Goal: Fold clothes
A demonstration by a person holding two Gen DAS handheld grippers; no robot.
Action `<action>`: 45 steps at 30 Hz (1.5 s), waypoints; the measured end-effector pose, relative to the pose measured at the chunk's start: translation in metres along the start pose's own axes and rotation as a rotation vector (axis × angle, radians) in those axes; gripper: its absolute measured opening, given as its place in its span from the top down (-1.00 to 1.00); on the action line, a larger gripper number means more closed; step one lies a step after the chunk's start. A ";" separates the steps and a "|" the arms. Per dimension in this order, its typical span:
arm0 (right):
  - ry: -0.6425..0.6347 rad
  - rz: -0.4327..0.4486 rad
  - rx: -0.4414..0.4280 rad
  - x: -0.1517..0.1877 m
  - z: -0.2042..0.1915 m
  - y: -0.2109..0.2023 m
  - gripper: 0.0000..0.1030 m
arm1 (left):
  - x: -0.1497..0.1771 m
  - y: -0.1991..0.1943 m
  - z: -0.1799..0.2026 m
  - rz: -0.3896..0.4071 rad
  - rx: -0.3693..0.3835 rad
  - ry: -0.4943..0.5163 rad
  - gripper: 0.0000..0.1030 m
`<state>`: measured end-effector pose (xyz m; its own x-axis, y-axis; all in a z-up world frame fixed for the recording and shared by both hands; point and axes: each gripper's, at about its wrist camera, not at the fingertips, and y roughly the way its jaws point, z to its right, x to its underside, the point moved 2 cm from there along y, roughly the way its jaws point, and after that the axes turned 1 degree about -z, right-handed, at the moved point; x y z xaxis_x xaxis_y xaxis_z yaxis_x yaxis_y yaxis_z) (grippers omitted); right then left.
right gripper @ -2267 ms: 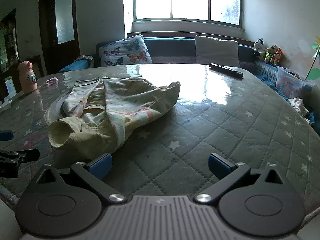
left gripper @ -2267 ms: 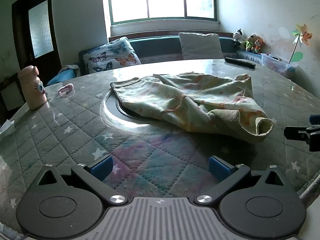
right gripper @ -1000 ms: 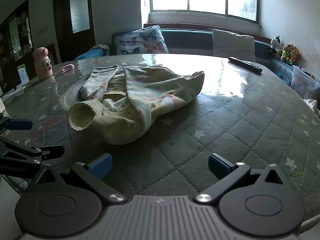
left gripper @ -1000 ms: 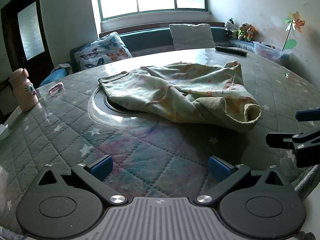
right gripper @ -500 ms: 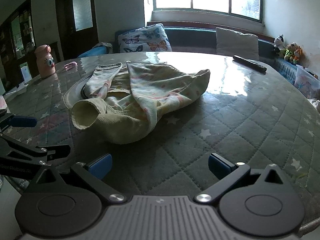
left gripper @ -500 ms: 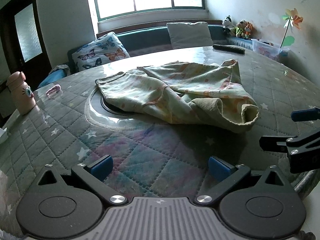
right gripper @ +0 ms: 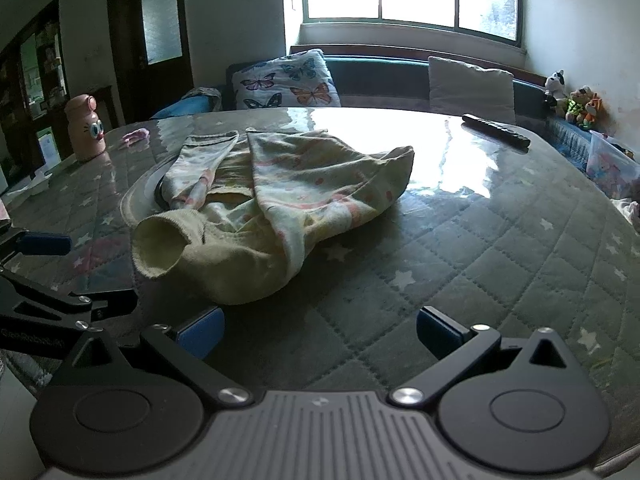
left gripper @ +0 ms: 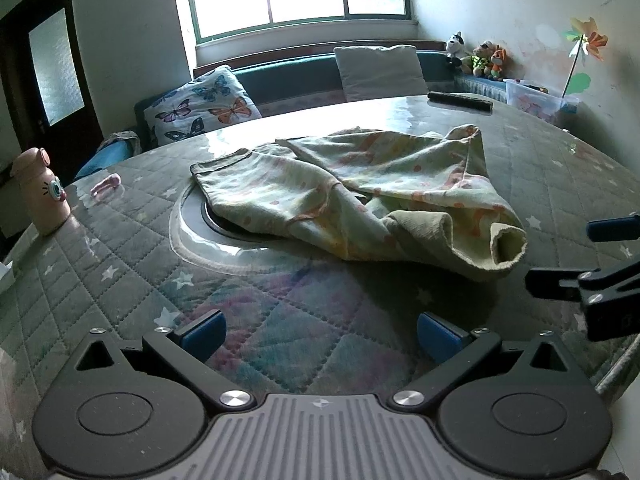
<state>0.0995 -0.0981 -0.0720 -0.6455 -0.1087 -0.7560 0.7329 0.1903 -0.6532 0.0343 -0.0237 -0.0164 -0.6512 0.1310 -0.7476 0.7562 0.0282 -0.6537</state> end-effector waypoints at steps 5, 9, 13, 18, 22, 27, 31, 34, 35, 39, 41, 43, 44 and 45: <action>0.027 0.023 0.022 -0.007 0.012 -0.006 -1.00 | -0.004 0.004 -0.004 -0.005 -0.006 -0.009 -1.00; 0.029 0.047 0.039 -0.016 0.017 -0.009 -1.00 | -0.008 0.005 -0.009 -0.002 -0.012 -0.016 -1.00; 0.031 0.084 0.048 -0.027 0.019 -0.011 -1.00 | -0.011 0.006 -0.016 0.002 -0.029 -0.029 -1.00; 0.000 0.090 0.030 -0.038 0.011 -0.003 -1.00 | -0.018 0.004 -0.032 0.019 -0.053 -0.069 -1.00; -0.029 0.056 0.020 -0.039 0.001 0.014 -1.00 | -0.029 0.000 -0.041 0.051 -0.064 -0.090 -1.00; -0.049 0.010 0.019 -0.036 -0.005 0.032 -1.00 | -0.045 0.000 -0.042 0.074 -0.055 -0.094 -1.00; -0.060 -0.020 0.022 -0.035 -0.004 0.042 -1.00 | -0.060 0.011 -0.037 0.074 -0.024 -0.075 -1.00; -0.048 -0.028 0.011 -0.037 -0.001 0.044 -0.98 | -0.072 0.025 -0.033 0.062 -0.012 -0.061 -0.98; -0.043 -0.027 0.006 -0.039 0.001 0.043 -0.97 | -0.077 0.030 -0.032 0.054 -0.010 -0.059 -0.97; -0.038 -0.007 -0.009 -0.055 0.009 0.035 -0.94 | -0.096 0.051 -0.030 0.042 0.018 -0.063 -0.81; -0.046 0.003 -0.013 -0.066 0.013 0.035 -0.94 | -0.103 0.062 -0.031 0.029 0.024 -0.069 -0.70; -0.050 0.013 -0.018 -0.077 0.017 0.038 -0.93 | -0.109 0.072 -0.032 0.016 0.034 -0.076 -0.67; -0.050 0.013 -0.020 -0.082 0.018 0.042 -0.91 | -0.112 0.078 -0.033 0.009 0.039 -0.077 -0.65; -0.049 0.012 -0.023 -0.087 0.019 0.046 -0.90 | -0.114 0.084 -0.033 -0.001 0.040 -0.077 -0.54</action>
<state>0.1931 -0.0986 -0.0373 -0.6250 -0.1534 -0.7654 0.7351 0.2141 -0.6432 0.1744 -0.0033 0.0175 -0.6563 0.0546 -0.7525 0.7532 -0.0117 -0.6577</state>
